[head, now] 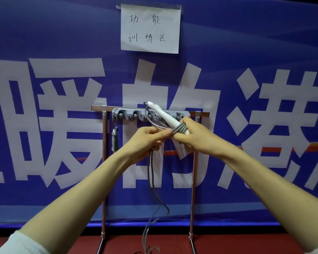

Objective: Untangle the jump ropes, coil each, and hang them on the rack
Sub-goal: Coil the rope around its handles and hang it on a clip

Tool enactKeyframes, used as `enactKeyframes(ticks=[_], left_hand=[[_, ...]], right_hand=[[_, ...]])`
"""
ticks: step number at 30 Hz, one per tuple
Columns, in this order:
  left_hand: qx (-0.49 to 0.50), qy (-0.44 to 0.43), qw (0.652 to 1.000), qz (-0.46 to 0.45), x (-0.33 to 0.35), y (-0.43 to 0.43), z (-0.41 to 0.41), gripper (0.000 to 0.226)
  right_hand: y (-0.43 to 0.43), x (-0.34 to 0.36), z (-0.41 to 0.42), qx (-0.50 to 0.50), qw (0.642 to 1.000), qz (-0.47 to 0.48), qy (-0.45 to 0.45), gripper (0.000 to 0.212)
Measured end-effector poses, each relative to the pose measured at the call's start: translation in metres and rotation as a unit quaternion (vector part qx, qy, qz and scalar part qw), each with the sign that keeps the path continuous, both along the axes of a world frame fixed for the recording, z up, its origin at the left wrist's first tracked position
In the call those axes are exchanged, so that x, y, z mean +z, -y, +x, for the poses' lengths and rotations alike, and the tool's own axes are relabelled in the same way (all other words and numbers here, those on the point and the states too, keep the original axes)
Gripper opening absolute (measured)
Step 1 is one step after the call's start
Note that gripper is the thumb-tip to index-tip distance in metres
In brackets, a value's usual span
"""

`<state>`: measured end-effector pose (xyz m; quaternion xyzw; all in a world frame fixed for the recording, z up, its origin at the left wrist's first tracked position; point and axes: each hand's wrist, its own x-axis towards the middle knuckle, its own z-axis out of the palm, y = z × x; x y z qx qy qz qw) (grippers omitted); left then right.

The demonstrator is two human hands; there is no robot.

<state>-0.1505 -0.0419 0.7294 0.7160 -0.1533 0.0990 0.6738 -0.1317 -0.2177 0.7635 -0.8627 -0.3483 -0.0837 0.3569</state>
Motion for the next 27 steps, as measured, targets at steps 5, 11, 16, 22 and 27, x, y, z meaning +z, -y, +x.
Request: enactKeyframes(ticks=[5, 11, 16, 22, 27], left_hand=[[-0.040, 0.048, 0.998, -0.017, 0.000, 0.003, -0.002, 0.032], [-0.094, 0.040, 0.985, -0.140, 0.001, 0.025, -0.008, 0.028], [-0.065, 0.060, 0.992, -0.094, 0.001, 0.026, -0.008, 0.036], [-0.067, 0.060, 0.990, -0.111, 0.002, 0.021, -0.008, 0.040], [-0.136, 0.053, 0.986, -0.080, 0.005, 0.012, -0.009, 0.039]], right_hand=[[0.003, 0.002, -0.012, 0.097, 0.985, 0.093, -0.109, 0.033], [-0.011, 0.002, -0.013, 0.123, 0.931, 0.292, -0.183, 0.053], [-0.012, -0.002, -0.011, 0.120, 0.918, 0.310, -0.216, 0.044], [-0.006, -0.001, -0.006, 0.174, 0.920, 0.275, -0.216, 0.037], [-0.003, -0.006, -0.007, 0.214, 0.910, 0.277, -0.222, 0.025]])
